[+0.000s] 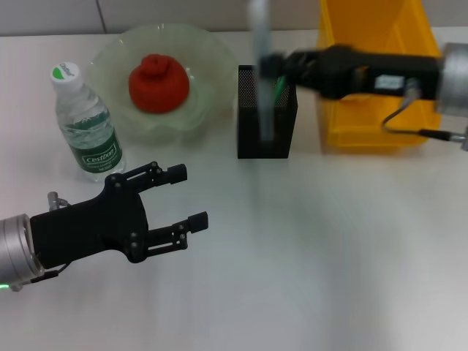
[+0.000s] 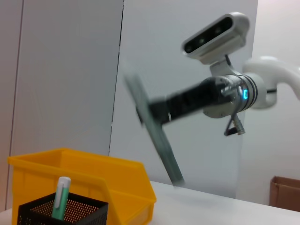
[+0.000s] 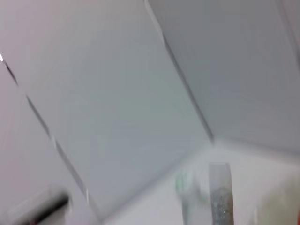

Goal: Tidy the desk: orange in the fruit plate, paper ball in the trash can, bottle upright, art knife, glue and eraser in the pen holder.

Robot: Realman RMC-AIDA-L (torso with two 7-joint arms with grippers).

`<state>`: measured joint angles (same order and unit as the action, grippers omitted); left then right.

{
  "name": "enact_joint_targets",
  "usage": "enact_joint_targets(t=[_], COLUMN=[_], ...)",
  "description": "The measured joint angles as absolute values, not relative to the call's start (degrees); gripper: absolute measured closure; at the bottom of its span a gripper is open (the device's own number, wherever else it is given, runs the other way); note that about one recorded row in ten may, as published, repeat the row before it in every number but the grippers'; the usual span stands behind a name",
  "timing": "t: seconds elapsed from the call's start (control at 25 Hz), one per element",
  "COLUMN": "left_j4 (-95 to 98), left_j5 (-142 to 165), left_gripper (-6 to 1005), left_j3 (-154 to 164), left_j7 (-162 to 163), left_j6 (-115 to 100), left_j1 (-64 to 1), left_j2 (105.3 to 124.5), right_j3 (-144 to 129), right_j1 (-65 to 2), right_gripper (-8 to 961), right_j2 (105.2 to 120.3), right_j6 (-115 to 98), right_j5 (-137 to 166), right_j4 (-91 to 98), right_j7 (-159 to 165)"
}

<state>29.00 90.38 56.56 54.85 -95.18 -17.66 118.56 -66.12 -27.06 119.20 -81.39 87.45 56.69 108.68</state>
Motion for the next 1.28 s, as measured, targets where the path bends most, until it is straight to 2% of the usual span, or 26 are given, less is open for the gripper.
enact_joint_targets(t=[0.24, 0.52, 1.28], left_j4=[29.0, 29.0, 28.8], left_j5=[90.4, 90.6, 90.8], left_gripper=[215, 214, 215], left_j3=[56.6, 56.6, 56.6], left_j7=[54.8, 54.8, 54.8], left_j6=[-95.2, -95.3, -95.3], left_j1=[-17.7, -17.7, -18.0], left_j2=[118.56, 118.64, 118.65], right_j3=[-55.7, -49.6, -59.9], right_j1=[-27.2, -29.0, -36.9], right_gripper=[827, 829, 835], right_j2=[119.09, 119.16, 119.64], right_j6=[-86.2, -83.2, -68.7], right_j5=[73.0, 71.9, 72.3], right_j4=[39.1, 27.2, 19.6], right_j7=[89.7, 72.5, 62.7])
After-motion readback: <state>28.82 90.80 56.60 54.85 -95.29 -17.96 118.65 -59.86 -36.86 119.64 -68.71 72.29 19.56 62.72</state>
